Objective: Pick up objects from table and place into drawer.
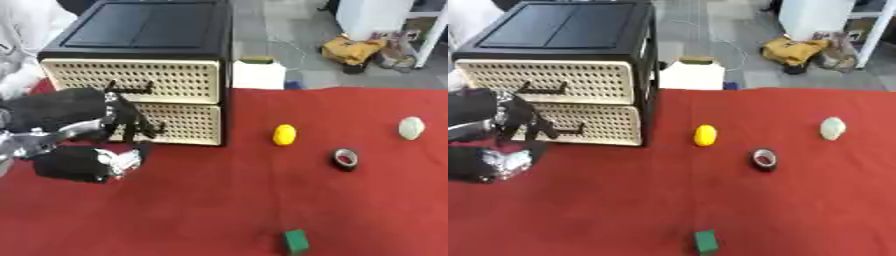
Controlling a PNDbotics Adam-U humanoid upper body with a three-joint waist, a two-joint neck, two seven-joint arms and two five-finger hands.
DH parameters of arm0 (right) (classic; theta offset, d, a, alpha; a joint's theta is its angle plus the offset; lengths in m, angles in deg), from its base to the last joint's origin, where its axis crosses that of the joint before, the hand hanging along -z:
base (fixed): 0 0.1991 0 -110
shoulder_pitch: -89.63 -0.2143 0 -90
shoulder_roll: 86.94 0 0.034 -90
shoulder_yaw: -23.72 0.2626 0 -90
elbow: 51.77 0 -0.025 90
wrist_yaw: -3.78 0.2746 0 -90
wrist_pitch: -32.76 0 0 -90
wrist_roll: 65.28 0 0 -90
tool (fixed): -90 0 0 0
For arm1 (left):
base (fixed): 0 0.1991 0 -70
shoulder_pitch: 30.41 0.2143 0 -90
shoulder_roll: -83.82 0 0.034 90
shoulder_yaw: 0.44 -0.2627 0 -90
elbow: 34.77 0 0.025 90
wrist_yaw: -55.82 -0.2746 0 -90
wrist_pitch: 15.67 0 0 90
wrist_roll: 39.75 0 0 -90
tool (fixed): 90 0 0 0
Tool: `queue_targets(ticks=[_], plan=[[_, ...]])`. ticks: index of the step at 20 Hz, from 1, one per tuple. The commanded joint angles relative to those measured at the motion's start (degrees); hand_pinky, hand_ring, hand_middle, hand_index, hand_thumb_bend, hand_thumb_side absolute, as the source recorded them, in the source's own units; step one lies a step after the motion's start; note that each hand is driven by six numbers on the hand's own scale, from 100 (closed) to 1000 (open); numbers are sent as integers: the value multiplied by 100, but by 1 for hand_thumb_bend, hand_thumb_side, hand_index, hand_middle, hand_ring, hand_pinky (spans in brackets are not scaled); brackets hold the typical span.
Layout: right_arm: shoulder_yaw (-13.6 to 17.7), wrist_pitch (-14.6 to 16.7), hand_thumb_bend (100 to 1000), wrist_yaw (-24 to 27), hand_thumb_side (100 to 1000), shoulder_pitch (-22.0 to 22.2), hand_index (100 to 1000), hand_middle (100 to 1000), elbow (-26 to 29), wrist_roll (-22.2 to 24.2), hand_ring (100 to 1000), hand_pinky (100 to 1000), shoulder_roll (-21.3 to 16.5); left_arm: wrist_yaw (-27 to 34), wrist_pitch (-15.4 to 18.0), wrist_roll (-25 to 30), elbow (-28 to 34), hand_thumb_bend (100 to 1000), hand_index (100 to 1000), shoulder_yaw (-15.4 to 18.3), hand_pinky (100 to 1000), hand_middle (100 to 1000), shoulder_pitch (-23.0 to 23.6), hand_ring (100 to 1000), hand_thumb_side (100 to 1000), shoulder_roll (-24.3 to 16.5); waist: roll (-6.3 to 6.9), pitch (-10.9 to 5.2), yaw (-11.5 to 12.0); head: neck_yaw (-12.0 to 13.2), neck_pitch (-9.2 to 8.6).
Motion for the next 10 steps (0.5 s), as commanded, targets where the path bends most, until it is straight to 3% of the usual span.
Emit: queue_targets(ticks=[1, 5, 10], plan=[[82, 1, 106, 72, 720, -18, 733, 576, 97, -38, 626, 740, -77, 924, 13, -1054, 101, 100, 800, 332, 297, 508, 34, 353, 1000, 158, -4, -147, 16, -39, 59], [91, -9, 110, 98, 710, -26, 733, 575, 97, -53, 626, 737, -63, 1944, 144, -2123, 102, 100, 825, 491, 374, 543, 260, 403, 1000, 547, -28, -177, 41, -59, 104], [107, -13, 116, 87, 690, -68, 734, 573, 97, -70, 625, 726, -68, 2931, 837, -3048, 102, 100, 862, 618, 479, 618, 537, 504, 1000, 972, -41, -202, 42, -90, 180]])
